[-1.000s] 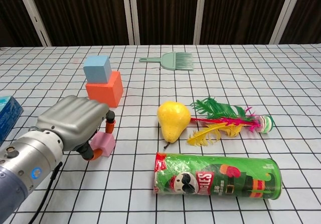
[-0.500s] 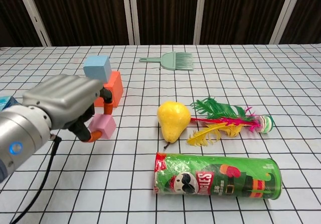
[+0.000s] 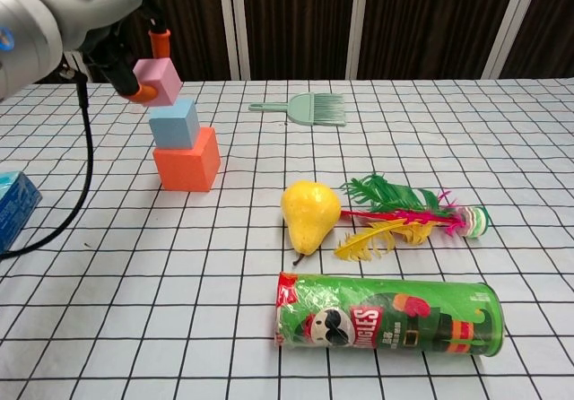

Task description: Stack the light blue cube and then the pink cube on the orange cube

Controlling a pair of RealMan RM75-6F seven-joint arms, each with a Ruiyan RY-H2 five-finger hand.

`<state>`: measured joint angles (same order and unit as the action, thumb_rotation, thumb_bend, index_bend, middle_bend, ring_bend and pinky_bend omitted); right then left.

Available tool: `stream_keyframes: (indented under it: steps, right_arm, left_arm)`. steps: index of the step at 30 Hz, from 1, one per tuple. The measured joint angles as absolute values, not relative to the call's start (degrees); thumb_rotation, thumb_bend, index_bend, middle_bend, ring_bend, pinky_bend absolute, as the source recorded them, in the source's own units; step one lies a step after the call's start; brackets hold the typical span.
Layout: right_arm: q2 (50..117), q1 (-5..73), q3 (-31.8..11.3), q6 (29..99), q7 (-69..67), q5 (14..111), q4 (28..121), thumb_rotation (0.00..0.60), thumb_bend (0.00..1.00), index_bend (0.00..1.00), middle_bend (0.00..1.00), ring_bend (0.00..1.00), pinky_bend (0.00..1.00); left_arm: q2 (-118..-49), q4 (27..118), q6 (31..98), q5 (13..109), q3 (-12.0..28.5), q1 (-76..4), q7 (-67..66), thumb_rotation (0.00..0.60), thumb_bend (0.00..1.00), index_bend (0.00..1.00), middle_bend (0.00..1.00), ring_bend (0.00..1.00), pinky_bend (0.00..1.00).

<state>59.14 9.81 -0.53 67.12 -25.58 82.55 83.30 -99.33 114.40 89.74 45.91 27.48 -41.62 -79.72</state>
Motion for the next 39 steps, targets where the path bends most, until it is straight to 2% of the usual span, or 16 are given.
stream_keyframes:
  steps: [10, 16, 39]
  right_arm:
    - [59.2, 10.0, -0.6, 66.3, -25.3, 81.8, 83.2, 0.600, 0.14, 0.14, 0.09, 0.10, 0.06]
    - [59.4, 10.1, -0.6, 66.1, -25.3, 81.9, 83.0, 0.600, 0.14, 0.14, 0.09, 0.10, 0.06]
    - [58.9, 10.5, -0.4, 64.4, -24.5, 81.2, 83.6, 0.600, 0.14, 0.14, 0.09, 0.10, 0.06]
  left_arm:
    - [-100.1, 104.7, 89.1, 38.3, 32.9, -48.2, -78.8, 0.600, 0.42, 0.47, 0.93, 0.80, 0.91]
    - [-99.8, 101.0, 89.0, 35.2, 33.6, -50.3, -78.2, 0.600, 0.42, 0.46, 0.93, 0.80, 0.91]
    - [-98.6, 94.1, 87.5, 27.9, 30.2, -55.2, -74.6, 0.600, 0.42, 0.46, 0.93, 0.80, 0.91]
